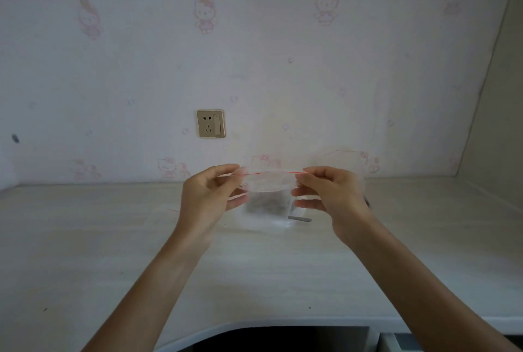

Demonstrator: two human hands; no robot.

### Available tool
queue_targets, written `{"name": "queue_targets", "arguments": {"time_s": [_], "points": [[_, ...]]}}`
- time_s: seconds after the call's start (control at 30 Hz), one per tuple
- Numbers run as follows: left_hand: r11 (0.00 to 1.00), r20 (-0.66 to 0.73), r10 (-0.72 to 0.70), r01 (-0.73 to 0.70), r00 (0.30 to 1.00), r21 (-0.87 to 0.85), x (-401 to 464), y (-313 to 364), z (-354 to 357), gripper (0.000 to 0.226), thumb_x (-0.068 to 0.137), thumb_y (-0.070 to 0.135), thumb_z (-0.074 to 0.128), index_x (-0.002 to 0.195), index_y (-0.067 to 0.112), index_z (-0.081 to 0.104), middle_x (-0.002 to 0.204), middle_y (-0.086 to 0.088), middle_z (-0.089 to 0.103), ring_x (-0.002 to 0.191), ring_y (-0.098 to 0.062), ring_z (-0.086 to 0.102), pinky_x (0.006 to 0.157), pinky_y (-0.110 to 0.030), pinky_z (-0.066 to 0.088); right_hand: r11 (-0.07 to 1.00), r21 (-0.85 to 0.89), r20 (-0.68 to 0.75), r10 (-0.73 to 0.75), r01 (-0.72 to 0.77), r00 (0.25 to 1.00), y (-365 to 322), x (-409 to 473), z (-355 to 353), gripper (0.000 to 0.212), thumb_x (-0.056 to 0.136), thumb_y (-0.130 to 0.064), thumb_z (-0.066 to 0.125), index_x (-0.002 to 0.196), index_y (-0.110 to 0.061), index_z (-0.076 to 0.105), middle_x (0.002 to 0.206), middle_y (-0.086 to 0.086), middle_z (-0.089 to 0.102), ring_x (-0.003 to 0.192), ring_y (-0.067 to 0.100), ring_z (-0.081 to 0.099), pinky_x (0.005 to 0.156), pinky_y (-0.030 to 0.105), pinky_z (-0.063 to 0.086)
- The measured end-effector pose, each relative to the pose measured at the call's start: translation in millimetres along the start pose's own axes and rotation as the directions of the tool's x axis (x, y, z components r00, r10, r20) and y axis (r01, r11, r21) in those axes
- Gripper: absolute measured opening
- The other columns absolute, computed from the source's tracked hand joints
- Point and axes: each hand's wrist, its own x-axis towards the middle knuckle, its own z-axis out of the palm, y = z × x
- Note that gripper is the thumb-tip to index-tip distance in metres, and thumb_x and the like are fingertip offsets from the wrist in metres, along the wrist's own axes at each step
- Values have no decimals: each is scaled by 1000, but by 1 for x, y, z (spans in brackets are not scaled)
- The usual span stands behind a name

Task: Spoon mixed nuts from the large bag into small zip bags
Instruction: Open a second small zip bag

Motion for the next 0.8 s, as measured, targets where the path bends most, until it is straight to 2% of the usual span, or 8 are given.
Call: {"name": "queue_targets", "arguments": {"time_s": [0.1,0.2,0.33,0.4,0.57,0.63,0.7,0.8], "points": [[951,85,-178,193,980,-242,-1,2,-1,38,74,15,86,107,4,71,92,-19,78,88,-25,79,77,-33,65,958,251,108,114,-138,988,5,0,-1,10,93,-1,69,100,5,73,86,15,73,79,27,76,70,38,65],[854,199,-279,338,939,-395,0,0,3,20,73,11,77,92,6,78,91,-15,79,88,-21,79,72,-32,65,810,506,286,166,-296,944,5,1,-1,11,97,-4,62,94,0,73,85,12,73,83,26,76,78,38,64],[662,383,-392,546,836,-514,1,-3,6,11,82,10,73,80,5,82,94,-9,78,90,-21,78,75,-43,65,755,543,377,173,-368,910,12,3,4,16,102,-10,53,96,-3,68,70,3,59,69,15,64,82,36,60],[624,442,-419,605,793,-495,0,-6,8,17,89,12,70,78,3,80,82,-5,71,79,-18,75,84,-45,63,780,502,371,197,-375,907,14,4,7,15,100,-11,51,93,-5,63,65,1,50,60,14,55,77,32,56],[617,407,-480,629,777,-472,3,-8,11,21,82,16,64,62,12,60,65,1,47,59,-15,55,75,-36,50,750,551,340,197,-365,919,15,7,4,26,85,-12,51,59,-12,53,61,5,52,58,21,56,73,35,50],[602,425,-491,649,760,-465,2,-8,14,14,80,19,63,75,7,69,65,1,50,63,-16,55,71,-35,50,761,552,369,143,-341,918,19,5,3,18,81,-13,53,67,-7,63,79,11,66,76,24,64,78,35,52],[631,444,-458,634,770,-448,4,-11,18,30,79,22,64,95,1,77,82,-7,65,75,-20,62,70,-35,53,781,547,394,77,-301,916,24,4,3,14,79,-16,58,81,-5,67,96,14,70,92,27,66,85,36,51],[791,457,-303,488,836,-369,4,-14,16,31,73,24,78,96,3,75,105,-11,74,95,-23,70,84,-38,58,876,434,415,14,-212,910,27,5,-2,25,82,-23,69,100,-7,71,115,12,71,105,25,66,90,38,50]]}}
